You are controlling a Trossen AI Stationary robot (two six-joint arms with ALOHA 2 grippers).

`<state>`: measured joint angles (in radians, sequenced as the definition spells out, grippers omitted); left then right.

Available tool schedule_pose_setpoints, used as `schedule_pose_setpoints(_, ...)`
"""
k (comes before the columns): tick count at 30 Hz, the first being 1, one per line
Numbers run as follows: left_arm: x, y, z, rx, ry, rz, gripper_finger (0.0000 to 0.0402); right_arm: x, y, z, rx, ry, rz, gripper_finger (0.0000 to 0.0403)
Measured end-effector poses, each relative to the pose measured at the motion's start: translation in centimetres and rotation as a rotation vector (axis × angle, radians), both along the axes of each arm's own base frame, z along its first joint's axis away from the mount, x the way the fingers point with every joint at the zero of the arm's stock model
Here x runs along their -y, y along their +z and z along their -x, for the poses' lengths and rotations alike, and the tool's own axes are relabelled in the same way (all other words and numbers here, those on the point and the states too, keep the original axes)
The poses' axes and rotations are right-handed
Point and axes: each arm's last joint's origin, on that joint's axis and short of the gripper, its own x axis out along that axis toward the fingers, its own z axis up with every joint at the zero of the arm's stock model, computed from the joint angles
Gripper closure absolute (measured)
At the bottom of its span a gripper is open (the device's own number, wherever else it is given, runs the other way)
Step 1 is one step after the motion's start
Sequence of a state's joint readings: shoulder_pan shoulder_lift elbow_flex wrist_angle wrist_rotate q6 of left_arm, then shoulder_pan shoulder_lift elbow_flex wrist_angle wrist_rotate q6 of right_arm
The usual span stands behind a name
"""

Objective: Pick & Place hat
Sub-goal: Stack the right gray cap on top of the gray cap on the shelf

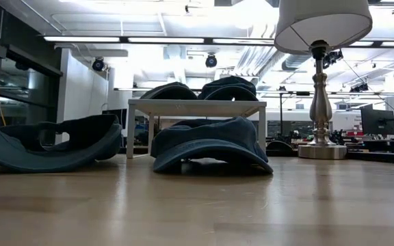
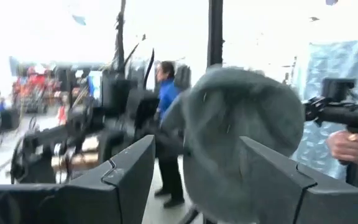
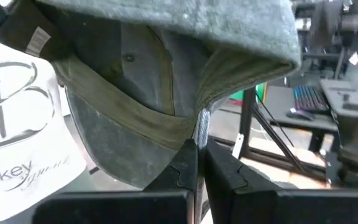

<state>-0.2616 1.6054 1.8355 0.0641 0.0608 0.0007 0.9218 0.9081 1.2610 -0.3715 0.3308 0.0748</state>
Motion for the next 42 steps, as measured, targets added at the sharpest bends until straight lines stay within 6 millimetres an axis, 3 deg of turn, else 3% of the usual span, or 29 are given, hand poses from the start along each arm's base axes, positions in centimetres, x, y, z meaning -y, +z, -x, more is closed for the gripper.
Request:
schedule_pose_setpoints(4,-0.8,0.7,0.3,-0.016,-0.014,-0.097,0.0174,0.5,-0.4,-0.6,-0.050,-0.054,-0.003,0.0400)
schedule_pose_setpoints(15,-2.8,-0.9,-0.3,-0.122,0.138,-0.423,0.0174,3.0,-0.8,-3.1,-0.118,-0.248,-0.062,0.0400)
schedule_pose_setpoints(26,-4.3,-2.9,-0.4,-0.262,0.110,-0.657,0.0174,5.3,-1.9,-6.9,-0.248,-0.244,-0.135,0.0400)
schedule_pose_setpoints(30,-4.3,-3.5,-0.3,-0.287,0.100,-0.760,0.0174,6.0,-2.4,-7.0,-0.313,-0.243,-0.164,0.0400)
schedule_pose_setpoints(36,-4.7,-2.5,1.1,-0.258,0.174,-0.862,0.0174,6.7,-2.8,-7.1,-0.389,-0.258,-0.208,0.0400)
schedule_pose_setpoints(42,-4.8,-2.1,2.2,-0.234,0.142,-0.941,0.0174,7.4,-2.7,-7.1,-0.390,-0.292,-0.239,0.0400)
